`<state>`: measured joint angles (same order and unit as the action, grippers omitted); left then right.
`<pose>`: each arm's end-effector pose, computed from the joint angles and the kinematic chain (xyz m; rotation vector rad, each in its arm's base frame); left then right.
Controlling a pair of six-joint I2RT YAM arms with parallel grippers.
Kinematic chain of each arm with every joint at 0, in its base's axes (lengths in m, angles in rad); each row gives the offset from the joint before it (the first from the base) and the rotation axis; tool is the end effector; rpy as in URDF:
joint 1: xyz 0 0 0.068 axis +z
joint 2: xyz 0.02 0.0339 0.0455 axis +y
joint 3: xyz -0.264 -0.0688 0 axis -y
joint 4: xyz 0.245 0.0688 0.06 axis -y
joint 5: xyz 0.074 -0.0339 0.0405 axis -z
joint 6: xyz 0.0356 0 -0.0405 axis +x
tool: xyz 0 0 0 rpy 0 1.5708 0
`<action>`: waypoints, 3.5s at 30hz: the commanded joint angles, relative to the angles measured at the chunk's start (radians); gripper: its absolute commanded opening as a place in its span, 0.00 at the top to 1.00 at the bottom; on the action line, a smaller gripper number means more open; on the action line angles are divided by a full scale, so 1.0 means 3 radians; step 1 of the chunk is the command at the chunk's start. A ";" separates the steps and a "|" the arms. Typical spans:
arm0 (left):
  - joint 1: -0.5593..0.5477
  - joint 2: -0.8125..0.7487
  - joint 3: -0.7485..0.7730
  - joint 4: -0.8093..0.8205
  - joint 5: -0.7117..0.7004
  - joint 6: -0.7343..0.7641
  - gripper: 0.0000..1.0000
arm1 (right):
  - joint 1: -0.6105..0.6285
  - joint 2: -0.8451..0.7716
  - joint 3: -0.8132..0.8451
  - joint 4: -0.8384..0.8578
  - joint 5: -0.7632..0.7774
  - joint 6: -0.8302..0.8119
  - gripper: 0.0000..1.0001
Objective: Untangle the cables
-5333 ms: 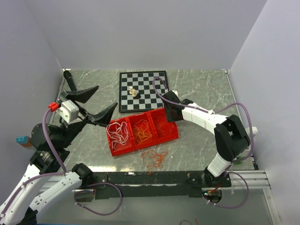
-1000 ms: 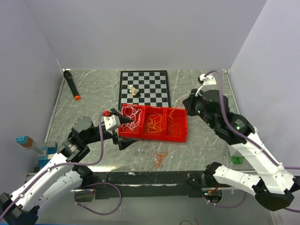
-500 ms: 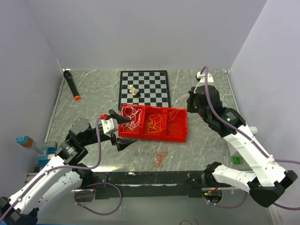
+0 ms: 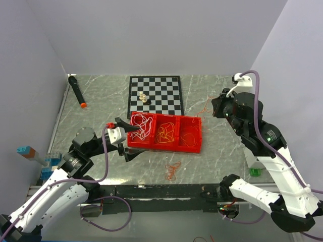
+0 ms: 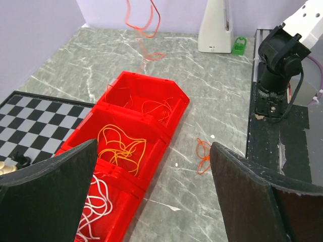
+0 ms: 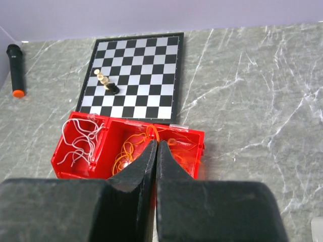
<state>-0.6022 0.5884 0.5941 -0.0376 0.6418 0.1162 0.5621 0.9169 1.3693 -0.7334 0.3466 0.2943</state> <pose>0.1095 -0.1011 0.3182 1.0376 1.3079 -0.8830 0.1391 0.0733 0.4543 -0.0055 1.8438 0.2798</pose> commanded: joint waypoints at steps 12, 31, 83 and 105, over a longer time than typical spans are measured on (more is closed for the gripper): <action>0.0064 -0.0090 0.0167 -0.0049 0.0008 0.0037 0.03 | -0.0089 0.0104 -0.0244 0.0093 -0.0148 0.0021 1.00; 0.0100 -0.0115 0.0167 -0.0018 0.0029 -0.0009 0.04 | -0.0135 0.0834 -0.1174 0.0558 -0.0250 0.0338 1.00; 0.0172 -0.0029 0.0361 -0.0161 0.0039 0.0129 0.03 | 0.1997 0.0937 -0.2330 0.0859 -0.0373 0.1790 0.26; 0.0187 -0.0064 0.0331 -0.0176 -0.0033 0.0088 0.03 | 0.2104 0.0795 -0.1804 0.0411 0.0179 0.1683 1.00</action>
<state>-0.5537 0.5785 0.6613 -0.0990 0.6346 0.1421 1.1851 1.3079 0.7116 -0.5037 0.2882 0.8371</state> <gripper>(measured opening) 0.967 0.011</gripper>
